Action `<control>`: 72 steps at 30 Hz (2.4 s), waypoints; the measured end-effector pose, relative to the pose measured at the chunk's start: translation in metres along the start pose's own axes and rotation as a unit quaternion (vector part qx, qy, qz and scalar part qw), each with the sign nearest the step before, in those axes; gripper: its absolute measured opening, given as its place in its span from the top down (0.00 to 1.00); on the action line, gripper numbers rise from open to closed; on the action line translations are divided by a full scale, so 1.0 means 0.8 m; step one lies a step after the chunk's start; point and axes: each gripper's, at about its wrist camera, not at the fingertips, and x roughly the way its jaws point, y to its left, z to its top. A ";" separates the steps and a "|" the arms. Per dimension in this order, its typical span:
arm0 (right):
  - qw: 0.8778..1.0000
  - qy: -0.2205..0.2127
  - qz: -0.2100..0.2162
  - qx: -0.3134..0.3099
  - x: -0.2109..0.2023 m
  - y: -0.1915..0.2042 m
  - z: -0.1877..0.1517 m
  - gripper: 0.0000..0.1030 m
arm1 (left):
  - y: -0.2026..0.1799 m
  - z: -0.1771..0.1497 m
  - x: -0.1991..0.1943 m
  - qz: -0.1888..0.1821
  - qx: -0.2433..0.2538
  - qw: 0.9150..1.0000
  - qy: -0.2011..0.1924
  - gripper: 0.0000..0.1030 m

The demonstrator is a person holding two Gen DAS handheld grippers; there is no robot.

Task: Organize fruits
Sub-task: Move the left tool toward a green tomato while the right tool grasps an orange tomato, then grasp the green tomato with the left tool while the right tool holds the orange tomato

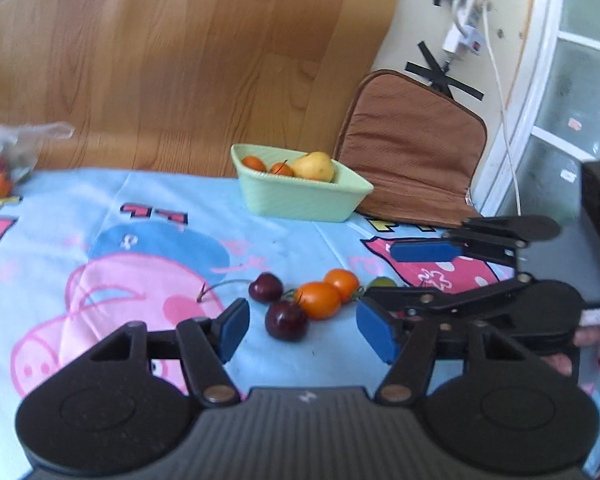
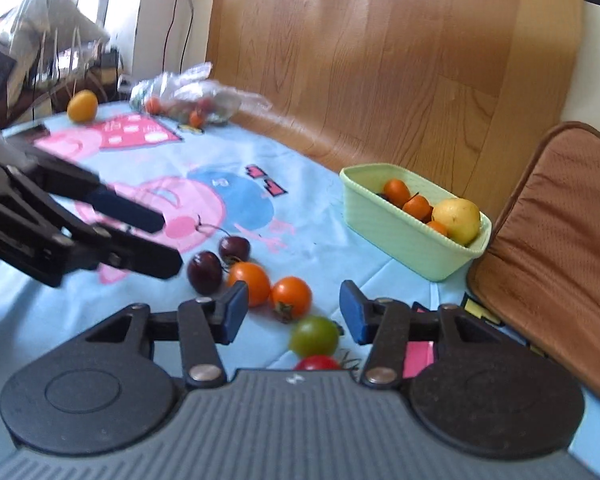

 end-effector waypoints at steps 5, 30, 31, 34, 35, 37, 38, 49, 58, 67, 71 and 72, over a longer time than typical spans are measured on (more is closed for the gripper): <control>0.998 0.038 0.030 -0.039 0.030 -0.010 0.007 0.50 | -0.006 0.012 0.007 -0.012 0.028 1.000 0.007 0.41; 0.975 -0.074 -0.031 0.206 -0.115 -0.075 -0.097 0.70 | -0.071 0.044 0.113 -0.073 0.067 0.989 0.114 0.40; 0.974 -0.074 -0.034 0.214 -0.117 -0.072 -0.103 0.70 | -0.068 0.044 0.118 -0.083 0.046 0.988 0.123 0.40; 0.968 -0.077 -0.033 0.236 -0.119 -0.070 -0.116 0.70 | -0.061 0.044 0.129 -0.105 -0.009 0.984 0.145 0.45; 0.967 -0.077 -0.032 0.241 -0.118 -0.070 -0.119 0.70 | -0.059 0.043 0.131 -0.111 -0.025 0.982 0.150 0.47; 0.966 -0.078 -0.032 0.244 -0.116 -0.068 -0.122 0.70 | -0.058 0.039 0.132 -0.109 -0.042 0.982 0.149 0.47; 0.966 -0.078 -0.033 0.244 -0.116 -0.067 -0.123 0.70 | -0.059 0.038 0.131 -0.106 -0.048 0.982 0.146 0.48; 0.969 -0.090 -0.015 0.230 -0.119 -0.044 -0.118 0.70 | -0.030 0.044 0.107 -0.098 -0.132 0.981 0.105 0.90; 0.971 -0.068 -0.019 0.227 -0.102 -0.033 -0.118 0.70 | -0.049 0.040 0.111 -0.100 -0.119 0.982 0.105 0.58; 0.971 -0.075 -0.014 0.225 -0.118 -0.021 -0.116 0.70 | -0.057 0.022 0.111 -0.073 -0.103 0.987 0.104 0.72; 0.974 -0.076 0.014 0.214 -0.121 0.002 -0.110 0.70 | -0.047 -0.001 0.044 -0.084 -0.084 0.990 0.072 0.72; 0.974 -0.074 0.022 0.212 -0.120 0.008 -0.109 0.70 | -0.047 -0.012 0.024 -0.073 -0.067 0.993 0.059 0.72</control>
